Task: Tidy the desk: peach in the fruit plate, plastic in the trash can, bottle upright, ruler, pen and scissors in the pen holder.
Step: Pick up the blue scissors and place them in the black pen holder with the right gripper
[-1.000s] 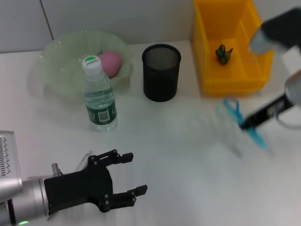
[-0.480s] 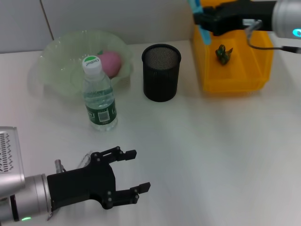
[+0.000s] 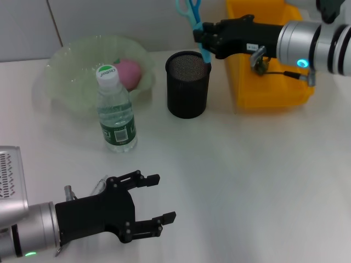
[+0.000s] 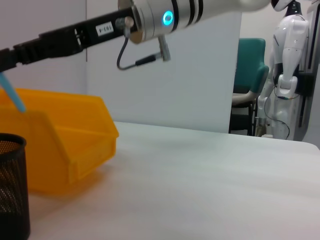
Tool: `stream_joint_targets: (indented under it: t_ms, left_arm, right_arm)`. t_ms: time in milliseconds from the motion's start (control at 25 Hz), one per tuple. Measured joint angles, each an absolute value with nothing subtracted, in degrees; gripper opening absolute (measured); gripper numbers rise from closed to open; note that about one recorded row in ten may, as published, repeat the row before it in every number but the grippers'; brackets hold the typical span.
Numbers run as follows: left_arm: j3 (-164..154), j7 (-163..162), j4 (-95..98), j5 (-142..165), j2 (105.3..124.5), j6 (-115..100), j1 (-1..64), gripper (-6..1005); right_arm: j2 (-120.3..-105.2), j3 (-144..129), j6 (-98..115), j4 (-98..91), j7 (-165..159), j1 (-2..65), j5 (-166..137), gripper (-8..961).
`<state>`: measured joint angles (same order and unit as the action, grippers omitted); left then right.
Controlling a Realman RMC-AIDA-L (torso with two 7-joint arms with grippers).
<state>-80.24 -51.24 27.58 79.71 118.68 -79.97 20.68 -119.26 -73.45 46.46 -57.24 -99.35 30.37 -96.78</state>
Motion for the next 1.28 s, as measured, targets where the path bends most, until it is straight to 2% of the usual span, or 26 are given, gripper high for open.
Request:
stream_joint_targets:
  t_ms: [280, 680, 1160, 1280]
  left_arm:
    - [-80.32, -51.22, 27.58, 79.76, 118.65, -80.05, 20.58, 803]
    - [-80.33, -50.75, 27.60, 79.71, 118.72, -80.07, 20.46, 803]
    - [-80.41, -50.71, 27.60, 79.71, 118.74, -80.44, 20.64, 803]
    - [-80.41, -50.64, 27.60, 79.71, 118.74, -80.87, 20.54, 803]
  right_arm:
    - [-119.23, -72.73, 45.87, -44.99, -82.66, 32.93, -82.97, 215]
    - [-119.26, -72.68, 42.90, -35.39, -77.37, 36.12, -79.97, 221]
    - [-119.52, -73.30, 43.69, -35.39, -77.41, 35.23, -79.84, 228]
    - [-119.53, -72.98, 44.39, -35.69, -77.68, 34.64, -79.72, 451]
